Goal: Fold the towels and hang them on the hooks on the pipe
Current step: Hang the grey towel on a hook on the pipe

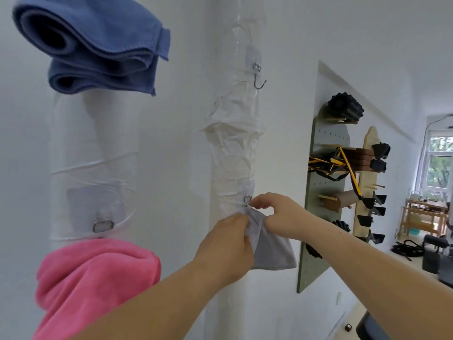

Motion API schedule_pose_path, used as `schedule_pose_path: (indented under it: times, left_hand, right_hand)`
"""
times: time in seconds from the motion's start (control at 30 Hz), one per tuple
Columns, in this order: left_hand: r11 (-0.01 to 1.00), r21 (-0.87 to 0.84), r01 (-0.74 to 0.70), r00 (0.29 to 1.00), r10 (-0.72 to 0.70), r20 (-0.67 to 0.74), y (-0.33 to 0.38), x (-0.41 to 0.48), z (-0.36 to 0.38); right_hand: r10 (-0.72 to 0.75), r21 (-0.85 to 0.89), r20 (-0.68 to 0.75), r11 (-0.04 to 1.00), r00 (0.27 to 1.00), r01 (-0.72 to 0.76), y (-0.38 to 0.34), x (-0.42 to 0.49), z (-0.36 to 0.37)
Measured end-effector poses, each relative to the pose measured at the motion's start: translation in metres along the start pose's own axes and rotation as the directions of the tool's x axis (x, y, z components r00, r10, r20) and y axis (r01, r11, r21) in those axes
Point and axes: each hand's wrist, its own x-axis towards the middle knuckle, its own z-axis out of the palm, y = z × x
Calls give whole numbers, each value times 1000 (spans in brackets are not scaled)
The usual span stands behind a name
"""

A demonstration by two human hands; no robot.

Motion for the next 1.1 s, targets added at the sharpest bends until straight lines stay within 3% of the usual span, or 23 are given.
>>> schedule_pose_path:
  times: [0.13,0.33,0.5,0.87,1.1]
  left_hand:
    - [1000,-20,9,1000,-9,-22,6,0,-11]
    - [999,26,19,1000,-19,-5,5,1,-20]
    - [999,40,32,999,-33,22,-2,-4,-15]
    - [997,46,59,998,-59,13,-12,-10,-14]
    - [999,7,37,999,-37,11,-1,-12,-27]
  right_hand:
    - [-14,-38,25,999,1000,15,-4,-4,0]
    - [-43,-252,139,965,989,77,-9,-3,9]
    - [-47,-343,152,934,987,97,-13,-3,12]
    - [1,-328,195,942,981,64,-17,-1,5]
    - [25,-198,134,980,991,2,-14,0,-3]
